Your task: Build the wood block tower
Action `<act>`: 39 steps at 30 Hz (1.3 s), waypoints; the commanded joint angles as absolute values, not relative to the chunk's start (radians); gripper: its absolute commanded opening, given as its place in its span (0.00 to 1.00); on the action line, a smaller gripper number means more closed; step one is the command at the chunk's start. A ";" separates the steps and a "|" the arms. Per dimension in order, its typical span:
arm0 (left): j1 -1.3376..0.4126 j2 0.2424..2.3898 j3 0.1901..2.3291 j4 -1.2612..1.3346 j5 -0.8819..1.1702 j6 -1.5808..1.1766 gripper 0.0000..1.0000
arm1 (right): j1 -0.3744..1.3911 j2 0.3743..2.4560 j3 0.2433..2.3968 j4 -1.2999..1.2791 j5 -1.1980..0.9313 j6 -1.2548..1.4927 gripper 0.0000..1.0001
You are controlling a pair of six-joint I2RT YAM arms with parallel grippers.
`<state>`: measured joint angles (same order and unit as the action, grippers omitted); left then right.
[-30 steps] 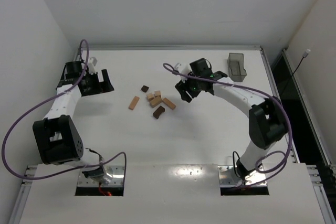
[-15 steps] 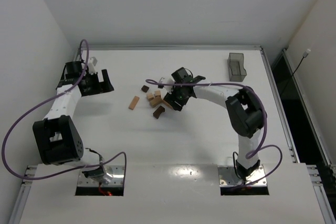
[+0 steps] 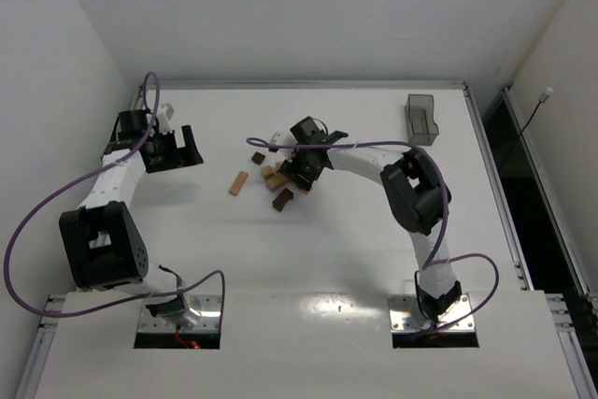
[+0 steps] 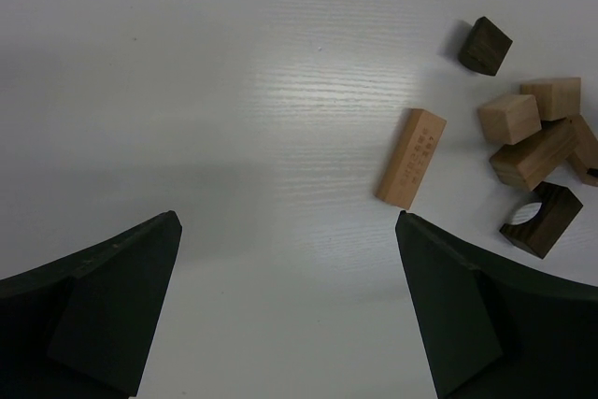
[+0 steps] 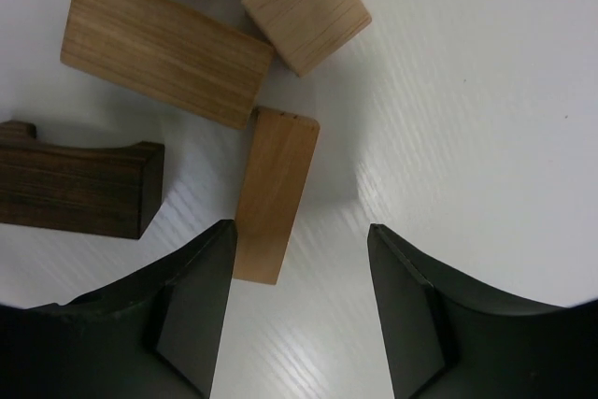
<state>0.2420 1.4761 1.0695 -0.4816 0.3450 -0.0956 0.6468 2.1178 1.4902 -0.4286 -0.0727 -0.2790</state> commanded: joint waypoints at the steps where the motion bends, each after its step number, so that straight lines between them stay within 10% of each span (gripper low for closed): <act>1: 0.244 1.485 1.088 -0.466 0.347 -0.092 1.00 | 0.653 2.143 1.548 -0.425 -0.061 -0.258 0.55; 22: 0.244 1.494 1.097 -0.466 0.347 -0.092 1.00 | 0.690 2.166 1.580 -0.469 -0.095 -0.219 0.50; 29: 0.244 1.494 1.097 -0.466 0.337 -0.092 1.00 | 0.690 2.212 1.600 -0.479 -0.095 -0.210 0.09; 39: 0.244 1.503 1.106 -0.466 0.337 -0.092 1.00 | 0.690 2.267 1.641 -0.499 0.011 -0.169 0.00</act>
<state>0.2420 1.5013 1.0698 -0.4816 0.3355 -0.0944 0.6880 2.2147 1.6352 -0.4770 -0.0460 -0.2043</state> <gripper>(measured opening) 1.000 0.106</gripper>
